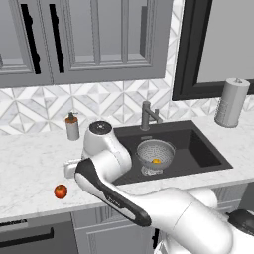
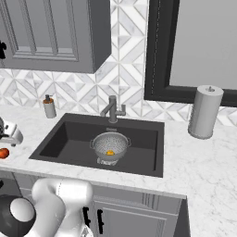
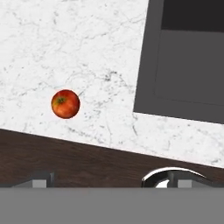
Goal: Put the colander in the sink, put the tangerine, apple in the colander, and turn on the sink faucet and pour water over the colander.
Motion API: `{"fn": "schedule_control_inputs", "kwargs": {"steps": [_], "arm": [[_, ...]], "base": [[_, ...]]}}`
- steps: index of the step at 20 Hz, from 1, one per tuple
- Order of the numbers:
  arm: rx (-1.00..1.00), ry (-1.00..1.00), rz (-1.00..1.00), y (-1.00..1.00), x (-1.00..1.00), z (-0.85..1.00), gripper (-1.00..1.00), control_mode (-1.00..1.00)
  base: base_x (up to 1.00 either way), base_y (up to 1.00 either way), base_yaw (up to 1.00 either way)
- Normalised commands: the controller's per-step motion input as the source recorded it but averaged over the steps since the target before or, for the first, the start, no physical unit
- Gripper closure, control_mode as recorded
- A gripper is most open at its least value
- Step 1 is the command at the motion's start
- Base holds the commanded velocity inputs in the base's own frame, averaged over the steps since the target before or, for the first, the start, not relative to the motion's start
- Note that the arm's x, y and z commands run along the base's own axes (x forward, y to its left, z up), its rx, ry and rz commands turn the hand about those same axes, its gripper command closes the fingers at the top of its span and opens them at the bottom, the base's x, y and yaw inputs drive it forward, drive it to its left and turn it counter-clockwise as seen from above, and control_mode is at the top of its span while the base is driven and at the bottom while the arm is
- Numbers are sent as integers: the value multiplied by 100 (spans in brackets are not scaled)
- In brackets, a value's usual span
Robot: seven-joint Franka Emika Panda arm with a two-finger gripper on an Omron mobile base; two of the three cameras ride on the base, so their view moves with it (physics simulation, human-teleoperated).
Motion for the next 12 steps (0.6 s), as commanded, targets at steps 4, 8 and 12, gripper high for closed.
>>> {"fn": "schedule_control_inputs", "kwargs": {"steps": [4, 8, 12], "arm": [[0, 7, 0, 58, 22, -34, -100, -100], [0, 0, 0, 52, 9, -40, -100, -100], [0, 0, 0, 39, 18, -36, -100, -100]], "base": [[0, 0, 0], [0, 0, 0], [0, 0, 0]]}}
